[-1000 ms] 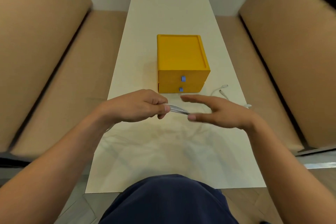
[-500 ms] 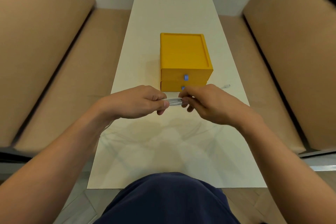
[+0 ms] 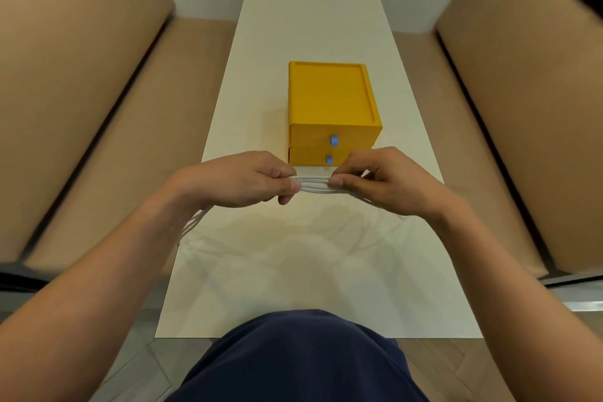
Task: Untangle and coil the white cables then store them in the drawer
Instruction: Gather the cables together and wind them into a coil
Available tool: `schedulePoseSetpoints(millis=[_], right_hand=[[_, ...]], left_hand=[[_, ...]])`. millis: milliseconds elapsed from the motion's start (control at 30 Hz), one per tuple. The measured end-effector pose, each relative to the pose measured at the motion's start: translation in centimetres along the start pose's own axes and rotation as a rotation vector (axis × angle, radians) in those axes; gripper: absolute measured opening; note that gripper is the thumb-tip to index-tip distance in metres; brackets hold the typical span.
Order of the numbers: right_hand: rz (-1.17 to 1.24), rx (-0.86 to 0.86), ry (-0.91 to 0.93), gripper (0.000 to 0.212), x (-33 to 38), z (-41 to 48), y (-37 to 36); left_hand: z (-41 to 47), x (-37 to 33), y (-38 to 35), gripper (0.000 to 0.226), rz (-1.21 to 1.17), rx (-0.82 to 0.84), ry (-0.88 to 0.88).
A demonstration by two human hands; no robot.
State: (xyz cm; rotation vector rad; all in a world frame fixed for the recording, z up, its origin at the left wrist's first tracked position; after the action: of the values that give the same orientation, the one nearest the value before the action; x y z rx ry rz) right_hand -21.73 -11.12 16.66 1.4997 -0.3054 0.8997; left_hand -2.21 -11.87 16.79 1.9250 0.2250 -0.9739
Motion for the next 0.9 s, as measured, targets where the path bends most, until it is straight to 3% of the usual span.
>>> schedulePoseSetpoints(millis=[100,233,367,533,767,900], right_hand=[[0.063,0.08,-0.068,0.029,-0.3,-0.3,-0.5],[0.048,0.131,-0.028,0.012,-0.3,-0.3,-1.6],[0.026,0.133,-0.033,0.029,0.2,-0.3,-0.8],[0.184,0.182,-0.128,0.028,1.1,-0.5,-1.5],[0.019,0.079,-0.129,0.016,1.2,-0.3,-1.4],[-0.043,-0.006,-0.115,0.019,1.6,-0.3,-1.0]], left_hand=[[-0.2,0.0,0.1,0.037,-0.082,0.01,-0.019],[-0.6,-0.1,0.2,0.038,-0.107,0.048,-0.044],[-0.6,0.2,0.1,0.038,-0.121,0.056,-0.03],[-0.3,0.2,0.5,0.039,-0.126,0.018,-0.048],[-0.4,0.5,0.3,0.036,-0.164,-0.061,-0.022],[0.0,1.2,0.5,0.025,-0.026,-0.173,-0.002]])
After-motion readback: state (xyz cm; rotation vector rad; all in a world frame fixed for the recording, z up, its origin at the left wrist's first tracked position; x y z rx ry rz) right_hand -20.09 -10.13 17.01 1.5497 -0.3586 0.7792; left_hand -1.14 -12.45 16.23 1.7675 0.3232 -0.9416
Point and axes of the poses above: each hand's wrist, its own z-axis towards the middle knuckle, its own y-axis out of the back of the hand, x = y × z, the point moved 6 cm from there along z, towards the middle knuckle, and after that the axes turned 11 degrees about -x, right-handed, at the moved point
